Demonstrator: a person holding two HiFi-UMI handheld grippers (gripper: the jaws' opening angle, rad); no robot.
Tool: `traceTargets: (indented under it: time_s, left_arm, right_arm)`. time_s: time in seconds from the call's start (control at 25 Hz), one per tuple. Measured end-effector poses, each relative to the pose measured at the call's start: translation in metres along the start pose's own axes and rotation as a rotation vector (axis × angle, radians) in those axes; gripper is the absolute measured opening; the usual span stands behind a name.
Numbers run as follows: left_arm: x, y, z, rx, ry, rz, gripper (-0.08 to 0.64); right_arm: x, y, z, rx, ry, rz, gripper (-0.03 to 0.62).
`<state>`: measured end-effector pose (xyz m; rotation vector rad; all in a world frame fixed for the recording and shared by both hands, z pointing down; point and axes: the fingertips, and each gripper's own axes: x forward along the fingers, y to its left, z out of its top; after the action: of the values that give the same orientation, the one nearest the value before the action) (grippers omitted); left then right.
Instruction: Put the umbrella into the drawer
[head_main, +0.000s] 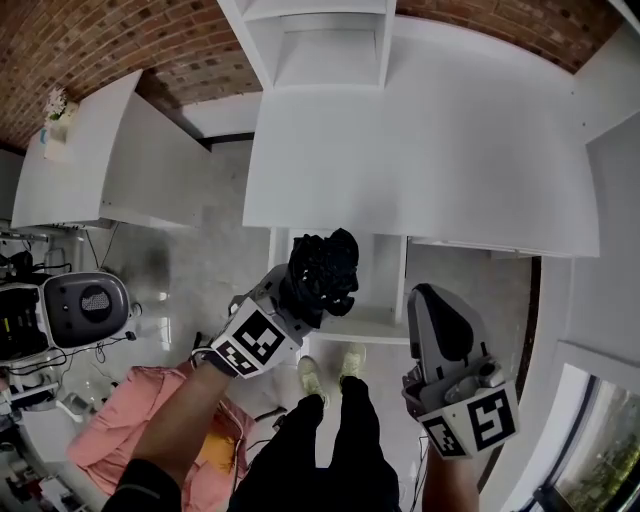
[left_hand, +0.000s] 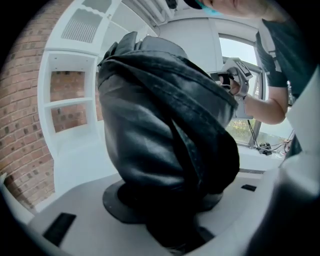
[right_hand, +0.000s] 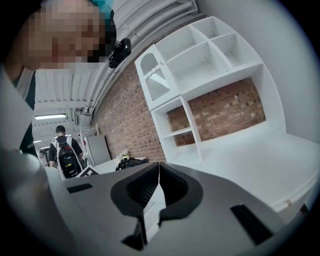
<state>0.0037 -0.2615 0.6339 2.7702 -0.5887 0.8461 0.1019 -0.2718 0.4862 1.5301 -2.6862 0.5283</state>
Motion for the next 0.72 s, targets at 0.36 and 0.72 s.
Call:
traceTargets:
  time_s: [0.36,0.72]
  left_arm:
    - [0.032,0.000,-0.032,0.034,0.112,-0.049,0.202]
    - [0.051,0.002,-0.069,0.065,0.263,-0.100,0.202]
  right_arm:
    - [0.008,-0.021,-0.026,-0.035,-0.023,-0.040,0.003]
    - [0.022,-0.024,-0.048,-0.052,-0.028,-0.030,0.003]
